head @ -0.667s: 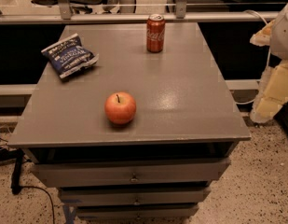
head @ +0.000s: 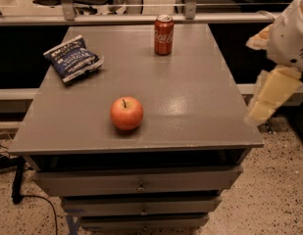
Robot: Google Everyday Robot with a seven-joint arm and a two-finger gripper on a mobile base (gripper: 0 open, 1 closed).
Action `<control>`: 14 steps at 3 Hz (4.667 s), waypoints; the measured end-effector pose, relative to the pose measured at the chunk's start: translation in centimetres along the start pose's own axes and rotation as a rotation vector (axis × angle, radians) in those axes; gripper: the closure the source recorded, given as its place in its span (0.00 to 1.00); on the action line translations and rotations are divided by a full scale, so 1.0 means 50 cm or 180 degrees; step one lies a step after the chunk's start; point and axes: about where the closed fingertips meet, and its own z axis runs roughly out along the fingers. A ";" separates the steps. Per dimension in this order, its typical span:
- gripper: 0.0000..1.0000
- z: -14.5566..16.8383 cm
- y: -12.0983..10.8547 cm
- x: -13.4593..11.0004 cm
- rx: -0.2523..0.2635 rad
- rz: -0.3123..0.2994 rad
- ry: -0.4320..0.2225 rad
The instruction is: Move blue chip bag near coke can
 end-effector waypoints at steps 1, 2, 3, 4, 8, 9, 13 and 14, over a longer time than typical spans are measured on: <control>0.00 0.069 -0.043 -0.082 -0.0026 -0.0150 -0.0514; 0.00 0.116 -0.092 -0.178 -0.0019 -0.0335 -0.0966; 0.00 0.142 -0.125 -0.275 -0.0006 -0.0511 -0.1378; 0.00 0.142 -0.125 -0.275 -0.0007 -0.0512 -0.1378; 0.00 0.327 -0.232 -0.545 -0.0121 -0.0096 -0.2309; 0.00 0.383 -0.251 -0.632 -0.0192 0.0065 -0.2448; 0.37 0.562 -0.213 -0.814 -0.0418 0.0226 -0.2614; 0.61 0.531 -0.212 -0.807 -0.0333 0.0174 -0.2664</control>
Offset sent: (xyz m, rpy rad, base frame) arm 0.1270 0.1396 -0.0120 0.3992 -0.1685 0.2909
